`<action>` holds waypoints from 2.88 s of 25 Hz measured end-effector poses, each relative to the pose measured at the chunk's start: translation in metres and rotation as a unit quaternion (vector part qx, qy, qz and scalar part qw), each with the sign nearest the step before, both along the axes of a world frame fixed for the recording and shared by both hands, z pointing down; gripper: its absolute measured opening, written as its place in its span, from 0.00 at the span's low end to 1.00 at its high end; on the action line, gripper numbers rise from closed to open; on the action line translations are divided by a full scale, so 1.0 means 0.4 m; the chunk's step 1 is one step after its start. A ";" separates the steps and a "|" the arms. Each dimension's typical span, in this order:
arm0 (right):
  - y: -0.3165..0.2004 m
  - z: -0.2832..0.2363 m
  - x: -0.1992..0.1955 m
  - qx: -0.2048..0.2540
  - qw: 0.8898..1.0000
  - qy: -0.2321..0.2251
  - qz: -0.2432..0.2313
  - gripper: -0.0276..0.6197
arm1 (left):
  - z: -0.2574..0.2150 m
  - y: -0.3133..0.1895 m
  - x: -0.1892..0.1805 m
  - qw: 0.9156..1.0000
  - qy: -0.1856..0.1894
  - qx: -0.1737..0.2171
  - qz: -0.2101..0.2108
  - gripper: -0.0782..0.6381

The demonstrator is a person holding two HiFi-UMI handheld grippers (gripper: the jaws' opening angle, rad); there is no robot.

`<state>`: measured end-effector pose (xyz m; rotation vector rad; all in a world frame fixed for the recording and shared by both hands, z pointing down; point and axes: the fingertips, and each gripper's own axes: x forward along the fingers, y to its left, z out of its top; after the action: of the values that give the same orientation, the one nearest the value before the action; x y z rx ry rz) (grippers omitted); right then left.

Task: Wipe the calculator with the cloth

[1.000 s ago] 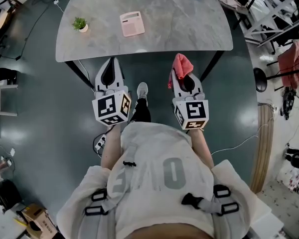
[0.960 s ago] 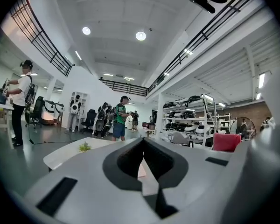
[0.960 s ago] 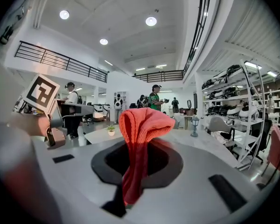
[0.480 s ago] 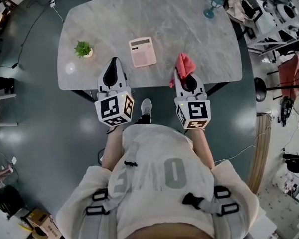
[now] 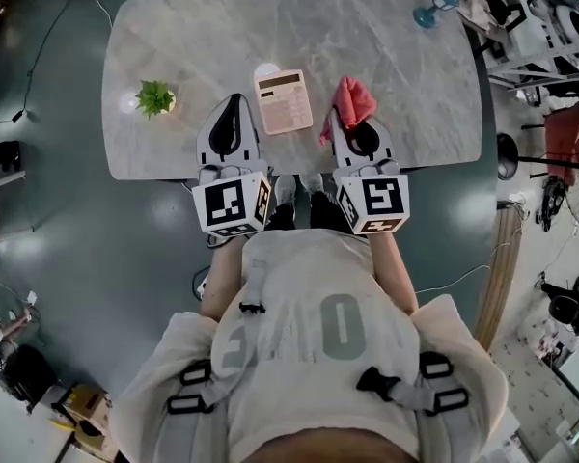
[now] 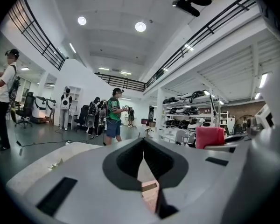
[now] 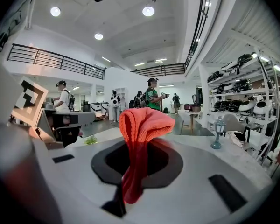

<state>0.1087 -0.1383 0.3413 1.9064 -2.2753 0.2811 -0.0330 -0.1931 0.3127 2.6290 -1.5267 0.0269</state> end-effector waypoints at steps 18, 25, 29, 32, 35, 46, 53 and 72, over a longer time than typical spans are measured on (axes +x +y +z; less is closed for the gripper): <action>-0.106 0.005 0.070 0.019 0.999 0.005 -0.041 0.13 | -0.032 -0.101 0.022 0.998 -0.003 0.023 -0.066 0.14; -0.118 0.011 0.088 0.016 0.999 0.004 -0.045 0.13 | -0.037 -0.102 0.033 0.997 -0.006 0.026 -0.073 0.14; -0.135 0.010 0.081 0.018 0.998 0.003 -0.052 0.13 | -0.032 -0.104 0.022 0.997 -0.012 0.024 -0.079 0.14; -0.164 -0.008 0.075 0.028 0.997 0.031 -0.069 0.13 | -0.034 -0.107 0.009 0.996 -0.014 0.025 -0.086 0.14; -0.204 -0.038 0.061 0.044 0.989 0.098 -0.103 0.13 | -0.030 -0.109 -0.012 0.995 -0.011 0.021 -0.095 0.14; -0.306 0.027 -0.044 0.038 0.861 0.431 -0.268 0.13 | 0.014 -0.098 -0.083 0.992 -0.008 -0.003 -0.126 0.14; -0.316 0.102 -0.094 0.015 0.819 0.476 -0.319 0.13 | 0.082 -0.100 -0.105 0.990 -0.008 -0.040 -0.131 0.14; -0.289 0.150 -0.086 -0.008 0.811 0.487 -0.326 0.13 | 0.479 -0.013 -0.012 0.953 -0.018 -0.300 -0.047 0.35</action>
<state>0.0743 -0.2540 0.4013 0.7690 -1.9223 -0.6226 -0.0379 -0.1982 0.5044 2.0818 -1.3713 0.4577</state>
